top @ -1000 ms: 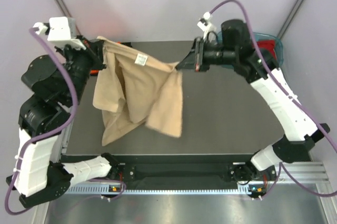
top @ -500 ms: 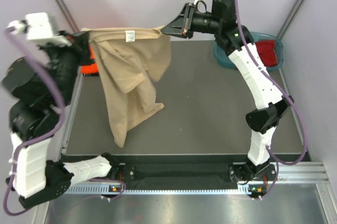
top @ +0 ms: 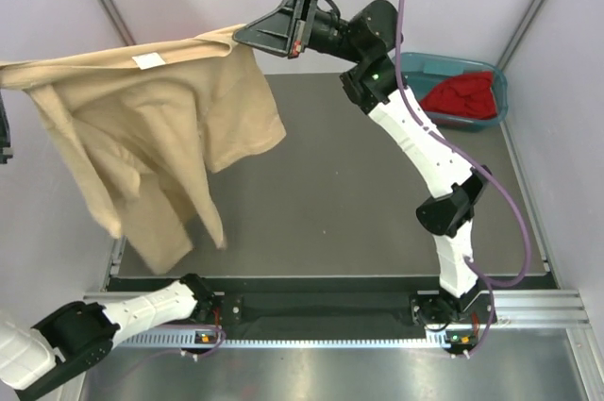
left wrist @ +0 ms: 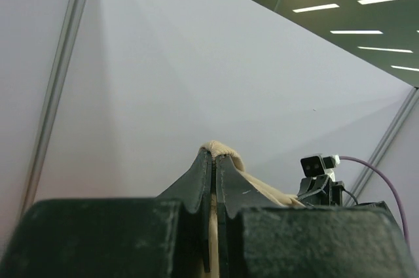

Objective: Fold and stack the t-shirts
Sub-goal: Flatten the tshirt out

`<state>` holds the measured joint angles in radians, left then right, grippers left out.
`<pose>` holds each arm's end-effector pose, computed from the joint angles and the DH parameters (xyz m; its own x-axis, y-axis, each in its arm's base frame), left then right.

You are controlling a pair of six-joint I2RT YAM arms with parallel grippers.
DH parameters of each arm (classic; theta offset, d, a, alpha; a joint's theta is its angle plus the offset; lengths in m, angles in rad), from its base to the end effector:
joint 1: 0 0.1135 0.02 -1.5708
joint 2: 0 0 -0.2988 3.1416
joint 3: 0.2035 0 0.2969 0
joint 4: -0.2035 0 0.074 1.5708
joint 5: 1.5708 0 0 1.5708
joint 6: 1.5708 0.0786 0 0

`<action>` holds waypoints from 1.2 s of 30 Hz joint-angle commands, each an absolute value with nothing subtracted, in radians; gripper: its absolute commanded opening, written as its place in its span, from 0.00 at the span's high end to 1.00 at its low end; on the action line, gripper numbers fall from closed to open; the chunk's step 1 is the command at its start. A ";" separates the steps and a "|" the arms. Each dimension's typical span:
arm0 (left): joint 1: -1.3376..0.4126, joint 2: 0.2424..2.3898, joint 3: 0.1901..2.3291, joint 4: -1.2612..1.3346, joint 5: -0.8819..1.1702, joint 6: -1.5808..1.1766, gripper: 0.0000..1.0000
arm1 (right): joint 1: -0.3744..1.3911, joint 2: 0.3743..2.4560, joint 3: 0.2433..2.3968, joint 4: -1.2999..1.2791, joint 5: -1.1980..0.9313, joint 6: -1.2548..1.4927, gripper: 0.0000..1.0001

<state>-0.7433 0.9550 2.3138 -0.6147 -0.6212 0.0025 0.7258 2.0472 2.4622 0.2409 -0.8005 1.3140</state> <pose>-0.0048 0.0666 0.7477 0.4993 -0.4561 -0.7367 0.2338 0.8896 -0.3924 0.3372 0.3747 0.6297 -0.7427 0.2414 -0.6246 -0.6666 -0.3551 0.6553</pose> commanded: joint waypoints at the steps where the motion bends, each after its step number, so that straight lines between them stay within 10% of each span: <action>1: -0.759 0.973 2.286 -0.517 -0.595 0.017 1.00 | 0.681 2.005 2.395 0.380 -0.749 1.341 1.00; 20: -0.770 1.244 1.298 -0.217 0.167 -0.442 1.00 | 0.120 1.589 1.396 -0.170 -0.741 0.674 1.00; 36: -0.827 1.837 1.592 -0.122 0.431 -0.454 1.00 | -0.251 1.536 1.253 -0.618 -0.137 0.396 1.00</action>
<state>-0.8089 1.8004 1.4803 -0.1780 0.3653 -0.4561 -0.1852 1.5558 1.2243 -0.5465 -0.3302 0.4370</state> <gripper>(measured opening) 0.025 0.009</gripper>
